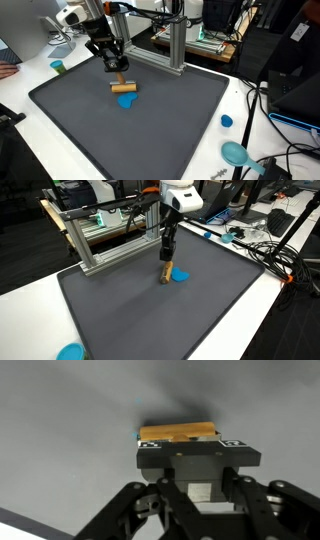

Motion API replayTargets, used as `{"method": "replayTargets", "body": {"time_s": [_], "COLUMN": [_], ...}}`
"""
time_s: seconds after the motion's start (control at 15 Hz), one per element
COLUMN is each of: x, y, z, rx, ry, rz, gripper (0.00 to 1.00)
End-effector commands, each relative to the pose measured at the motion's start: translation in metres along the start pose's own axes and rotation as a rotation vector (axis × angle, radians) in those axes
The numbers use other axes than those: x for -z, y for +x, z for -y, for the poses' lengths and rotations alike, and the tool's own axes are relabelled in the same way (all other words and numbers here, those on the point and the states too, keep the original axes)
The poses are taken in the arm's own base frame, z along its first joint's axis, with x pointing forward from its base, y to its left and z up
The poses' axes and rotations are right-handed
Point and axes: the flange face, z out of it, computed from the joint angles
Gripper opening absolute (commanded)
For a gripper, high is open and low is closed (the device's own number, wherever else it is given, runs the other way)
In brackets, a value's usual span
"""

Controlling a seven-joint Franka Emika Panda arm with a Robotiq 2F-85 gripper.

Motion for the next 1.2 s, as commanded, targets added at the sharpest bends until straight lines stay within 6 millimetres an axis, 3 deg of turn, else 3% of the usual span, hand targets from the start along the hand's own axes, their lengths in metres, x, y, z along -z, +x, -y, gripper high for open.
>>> {"method": "replayTargets", "body": {"time_s": [0.0, 0.07, 0.27, 0.67, 0.87, 1.13], "x": [-0.035, -0.030, 0.022, 0.129, 0.172, 0.194], "y": [-0.016, -0.016, -0.013, -0.032, -0.062, -0.128], "z": [-0.007, -0.007, 0.001, 0.066, 0.104, 0.137], "rx": [0.009, 0.005, -0.044, -0.184, -0.327, -0.494], "ry": [-0.005, -0.016, -0.069, -0.154, -0.186, -0.144], "rz": [0.118, 0.123, 0.062, -0.085, -0.104, -0.086], "gripper": [0.22, 0.22, 0.22, 0.22, 0.22, 0.22]}}
